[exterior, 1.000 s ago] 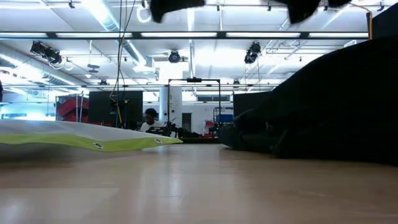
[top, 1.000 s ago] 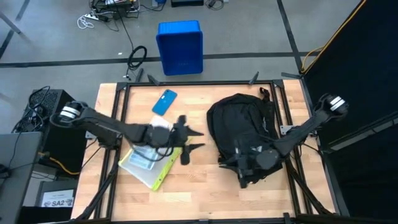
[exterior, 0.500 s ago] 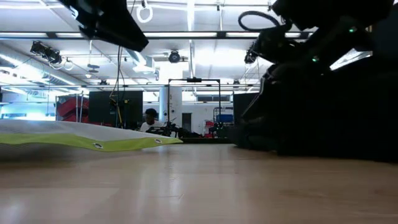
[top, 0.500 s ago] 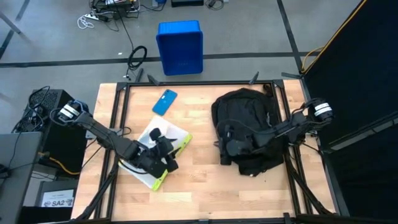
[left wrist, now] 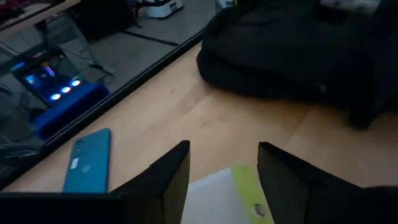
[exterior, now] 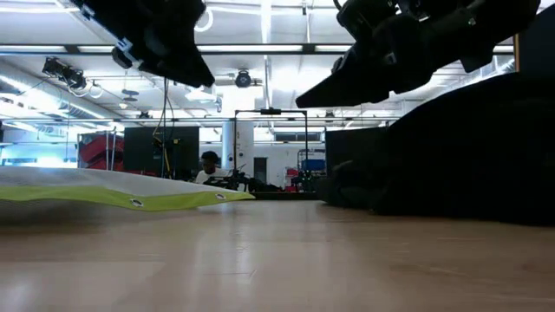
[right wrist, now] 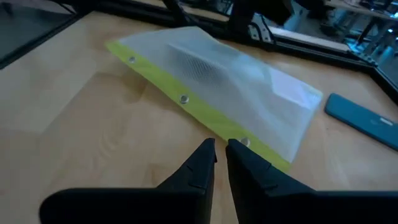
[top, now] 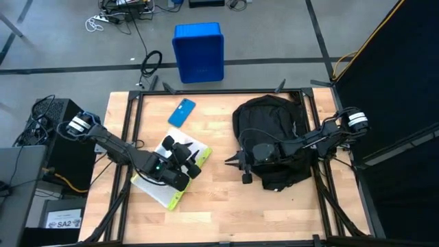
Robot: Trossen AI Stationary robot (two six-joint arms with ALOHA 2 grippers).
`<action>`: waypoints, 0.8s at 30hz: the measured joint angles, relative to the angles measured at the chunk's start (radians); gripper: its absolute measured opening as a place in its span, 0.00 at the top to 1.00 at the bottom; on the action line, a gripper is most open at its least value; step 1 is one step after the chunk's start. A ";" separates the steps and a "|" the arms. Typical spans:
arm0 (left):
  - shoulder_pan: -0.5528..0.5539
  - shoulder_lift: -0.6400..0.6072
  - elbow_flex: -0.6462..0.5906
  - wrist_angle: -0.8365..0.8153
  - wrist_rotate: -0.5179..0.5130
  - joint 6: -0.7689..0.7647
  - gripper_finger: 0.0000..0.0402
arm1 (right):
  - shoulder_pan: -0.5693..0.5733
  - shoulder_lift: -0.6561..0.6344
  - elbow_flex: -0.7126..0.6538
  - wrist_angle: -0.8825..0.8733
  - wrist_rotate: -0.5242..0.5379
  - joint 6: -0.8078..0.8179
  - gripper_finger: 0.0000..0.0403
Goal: Unpack backpack
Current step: Open the white zip bag
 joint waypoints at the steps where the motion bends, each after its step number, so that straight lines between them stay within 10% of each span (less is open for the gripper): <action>1: 0.003 0.014 0.000 0.000 0.001 0.010 0.61 | 0.000 0.000 0.000 -0.001 0.000 -0.003 0.95; 24: 0.003 0.105 0.000 0.075 0.132 -0.011 0.61 | -0.042 0.001 0.000 -0.020 0.003 0.087 0.96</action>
